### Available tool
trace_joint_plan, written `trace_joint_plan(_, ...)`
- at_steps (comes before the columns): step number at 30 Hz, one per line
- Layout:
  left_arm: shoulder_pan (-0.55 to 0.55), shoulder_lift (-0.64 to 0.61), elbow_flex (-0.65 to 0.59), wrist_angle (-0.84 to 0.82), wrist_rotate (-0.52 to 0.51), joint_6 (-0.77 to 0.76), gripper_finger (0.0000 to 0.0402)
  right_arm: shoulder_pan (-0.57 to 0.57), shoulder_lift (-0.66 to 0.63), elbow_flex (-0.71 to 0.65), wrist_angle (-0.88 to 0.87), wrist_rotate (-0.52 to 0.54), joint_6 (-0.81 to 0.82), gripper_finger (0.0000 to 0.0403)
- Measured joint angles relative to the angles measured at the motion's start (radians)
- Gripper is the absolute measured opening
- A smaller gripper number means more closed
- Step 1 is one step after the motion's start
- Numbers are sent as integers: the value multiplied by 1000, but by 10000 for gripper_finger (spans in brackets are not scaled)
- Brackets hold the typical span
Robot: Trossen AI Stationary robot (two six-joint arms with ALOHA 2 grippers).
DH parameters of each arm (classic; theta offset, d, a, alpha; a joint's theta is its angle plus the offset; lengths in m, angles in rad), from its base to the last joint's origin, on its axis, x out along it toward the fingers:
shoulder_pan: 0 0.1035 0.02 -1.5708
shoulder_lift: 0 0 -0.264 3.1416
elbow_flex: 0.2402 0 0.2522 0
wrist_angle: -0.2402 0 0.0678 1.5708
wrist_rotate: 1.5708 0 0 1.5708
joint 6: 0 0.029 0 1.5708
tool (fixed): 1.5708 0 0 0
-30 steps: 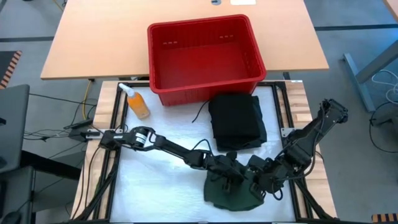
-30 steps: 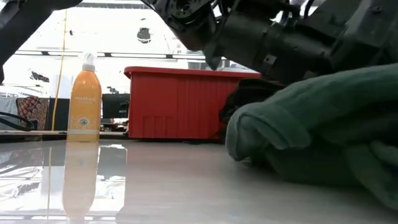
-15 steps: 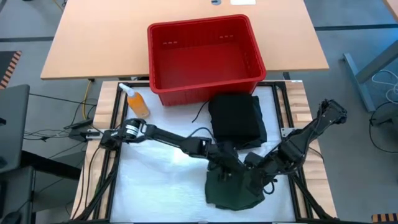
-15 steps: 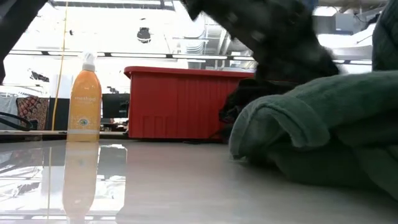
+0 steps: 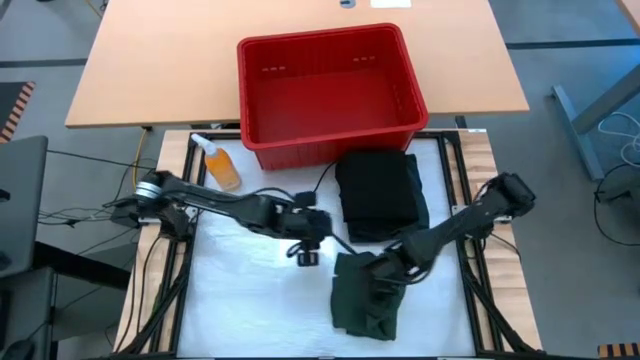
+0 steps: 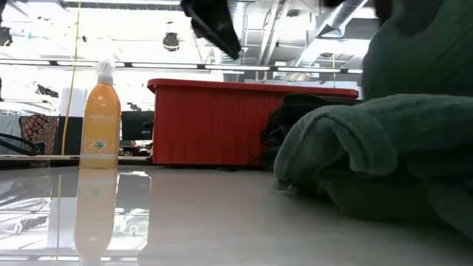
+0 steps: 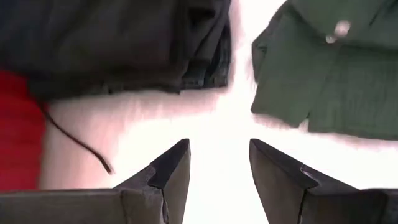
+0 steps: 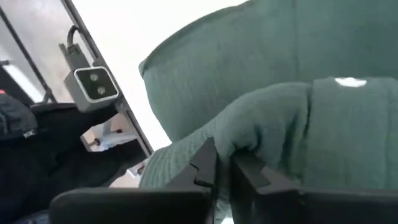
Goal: Fold Laundry from Bin
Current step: Fold the green polo shirt
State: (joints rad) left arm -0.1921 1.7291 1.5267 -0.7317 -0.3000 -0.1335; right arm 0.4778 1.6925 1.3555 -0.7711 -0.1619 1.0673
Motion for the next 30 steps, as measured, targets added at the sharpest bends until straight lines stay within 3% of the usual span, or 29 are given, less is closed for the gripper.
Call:
trace_joint_plan(8, -47, -210, -316, 208, 7, -190, 155, -68, 98, 5, 129, -131, -98, 104)
trace_joint_plan(14, -73, -234, -401, 305, 11, -227, 155, -101, 23, 36, 110, -152, -95, 169)
trace_joint_plan(17, -74, -212, -403, 389, 48, -195, 155, -88, -47, 39, 103, -58, -66, 189)
trace_joint_plan(20, -69, -188, -403, 530, 102, -151, 155, -39, -115, 38, 80, 103, 1, 196)
trace_joint_plan(26, -63, -77, -394, 903, 266, -97, 155, 224, -150, 12, 27, 410, 250, 187)
trace_joint_plan(30, -47, 62, -265, 957, 389, -70, 155, 370, -92, -33, 18, 519, 515, 176)
